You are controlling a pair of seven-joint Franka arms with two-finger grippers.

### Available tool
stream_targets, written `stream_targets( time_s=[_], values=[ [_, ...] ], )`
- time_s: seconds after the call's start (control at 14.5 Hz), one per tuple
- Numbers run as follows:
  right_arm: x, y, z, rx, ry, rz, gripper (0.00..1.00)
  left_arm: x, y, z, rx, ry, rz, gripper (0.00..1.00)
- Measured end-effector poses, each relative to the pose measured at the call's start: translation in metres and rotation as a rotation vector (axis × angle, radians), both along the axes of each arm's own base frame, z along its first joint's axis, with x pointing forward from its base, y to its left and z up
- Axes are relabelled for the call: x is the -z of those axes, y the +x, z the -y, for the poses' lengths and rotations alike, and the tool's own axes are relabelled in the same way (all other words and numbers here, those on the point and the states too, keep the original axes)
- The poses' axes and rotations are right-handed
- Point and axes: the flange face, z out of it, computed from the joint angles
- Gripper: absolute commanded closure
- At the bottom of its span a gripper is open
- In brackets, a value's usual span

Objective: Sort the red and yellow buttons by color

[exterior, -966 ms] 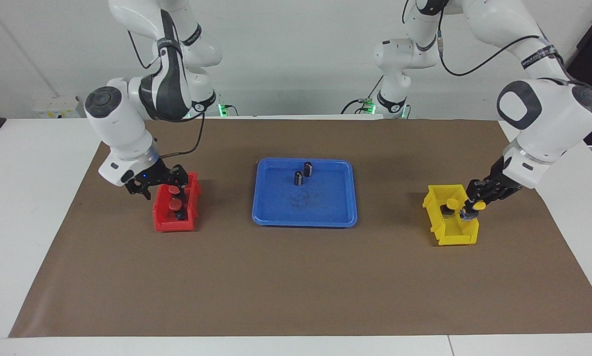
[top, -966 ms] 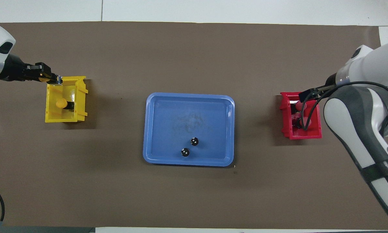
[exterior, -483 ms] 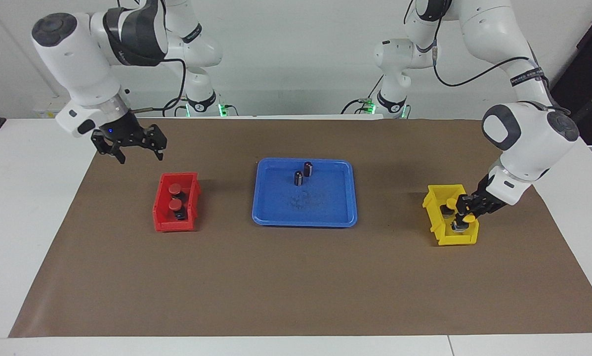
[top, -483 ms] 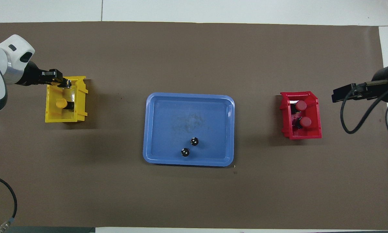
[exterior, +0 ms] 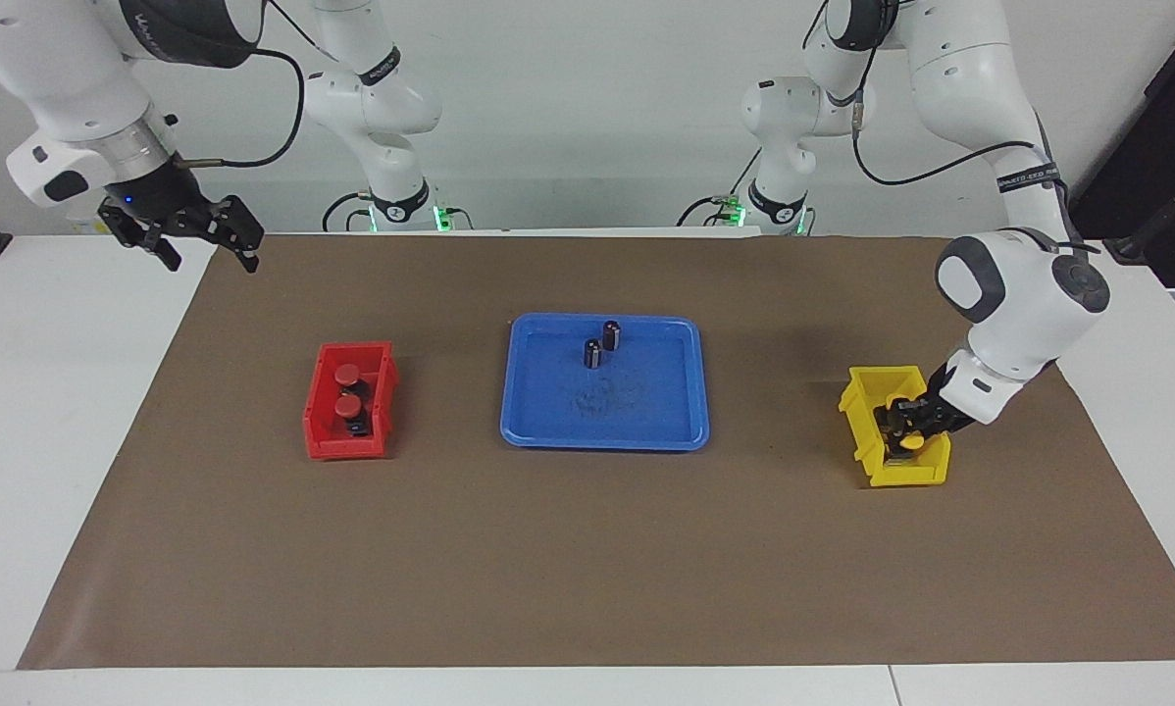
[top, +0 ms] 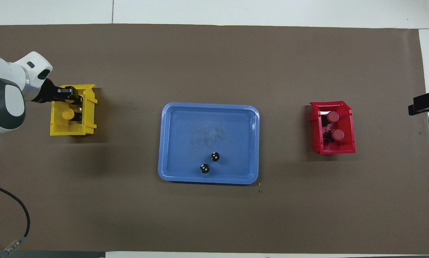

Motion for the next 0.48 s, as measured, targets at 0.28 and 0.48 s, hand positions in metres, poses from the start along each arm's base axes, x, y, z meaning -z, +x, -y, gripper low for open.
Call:
stream_targets(
  time_s=[0.28, 0.48],
  values=[
    [0.003, 0.001, 0.0, 0.0, 0.001, -0.005, 0.0, -0.003, 0.001, 0.001, 0.005, -0.001, 0.0, 0.31],
    [0.003, 0.001, 0.0, -0.001, 0.001, -0.007, 0.0, -0.02, 0.008, 0.002, 0.01, -0.006, 0.01, 0.3]
  ],
)
